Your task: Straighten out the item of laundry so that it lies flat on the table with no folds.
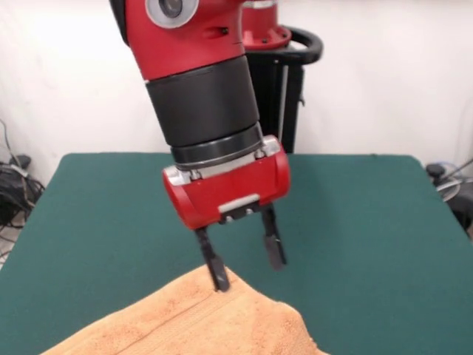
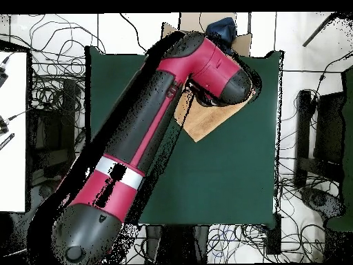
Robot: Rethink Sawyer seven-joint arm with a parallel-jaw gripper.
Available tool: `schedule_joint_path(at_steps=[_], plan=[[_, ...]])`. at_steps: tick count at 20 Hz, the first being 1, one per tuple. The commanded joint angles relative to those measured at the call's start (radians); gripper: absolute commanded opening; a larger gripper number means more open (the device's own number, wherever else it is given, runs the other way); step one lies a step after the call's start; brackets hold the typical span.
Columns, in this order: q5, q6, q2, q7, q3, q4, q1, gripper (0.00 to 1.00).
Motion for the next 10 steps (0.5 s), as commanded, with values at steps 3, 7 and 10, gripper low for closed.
schedule_joint_path(at_steps=[3, 7, 10], plan=[[0.261, 0.098, -0.064, -0.040, 0.284, 0.018, -0.051, 1.00], [0.205, 0.056, -0.010, 0.021, 0.226, -0.002, -0.042, 1.00], [0.023, -0.092, 0.103, 0.170, 0.080, -0.049, -0.021, 1.00]])
